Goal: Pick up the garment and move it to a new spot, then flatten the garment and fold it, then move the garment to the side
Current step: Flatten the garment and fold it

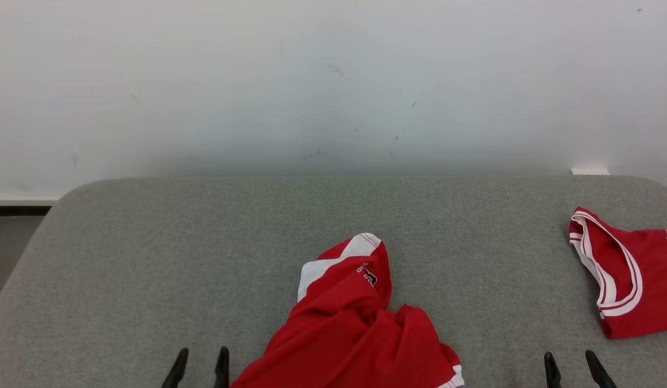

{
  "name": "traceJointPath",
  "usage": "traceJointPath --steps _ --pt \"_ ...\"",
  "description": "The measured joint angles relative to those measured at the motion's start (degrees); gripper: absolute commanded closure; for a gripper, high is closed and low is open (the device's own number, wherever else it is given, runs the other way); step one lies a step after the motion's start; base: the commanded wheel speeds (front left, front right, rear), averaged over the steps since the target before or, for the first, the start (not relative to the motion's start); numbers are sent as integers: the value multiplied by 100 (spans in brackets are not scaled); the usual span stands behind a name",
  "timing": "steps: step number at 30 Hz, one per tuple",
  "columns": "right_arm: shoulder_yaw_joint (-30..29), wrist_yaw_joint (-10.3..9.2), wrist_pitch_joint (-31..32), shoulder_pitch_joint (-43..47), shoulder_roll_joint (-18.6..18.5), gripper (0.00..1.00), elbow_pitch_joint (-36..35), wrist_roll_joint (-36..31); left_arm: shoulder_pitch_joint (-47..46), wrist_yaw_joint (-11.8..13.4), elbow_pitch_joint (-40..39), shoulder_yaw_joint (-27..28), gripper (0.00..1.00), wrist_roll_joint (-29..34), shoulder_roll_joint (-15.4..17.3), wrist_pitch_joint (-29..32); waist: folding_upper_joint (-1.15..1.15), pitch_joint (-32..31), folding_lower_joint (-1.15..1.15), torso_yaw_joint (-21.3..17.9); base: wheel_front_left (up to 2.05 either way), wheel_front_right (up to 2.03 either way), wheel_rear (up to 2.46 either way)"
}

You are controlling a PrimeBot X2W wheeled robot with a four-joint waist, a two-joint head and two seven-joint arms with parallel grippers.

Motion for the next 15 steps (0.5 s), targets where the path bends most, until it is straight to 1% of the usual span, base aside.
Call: traceJointPath --steps 7,10,12,14,15 --pt "38 -1 0 -8 3 0 14 19 1 9 4 7 0 -15 -2 0 0 0 0 28 0 0 0" --pt "51 0 0 -47 -33 0 -65 135 14 -27 23 151 0 15 -3 -1 0 -5 0 26 0 0 0" --pt "214 -1 0 -109 -190 0 -85 220 71 -81 191 107 0 94 87 -4 0 -9 0 26 0 0 0" --pt "555 -1 0 -163 -438 0 -89 337 133 -129 411 -5 0 100 286 25 0 -15 0 34 0 0 0" --pt "787 -1 0 -191 -593 0 -58 437 141 -165 478 -78 0 99 408 156 0 -18 0 45 0 0 0"
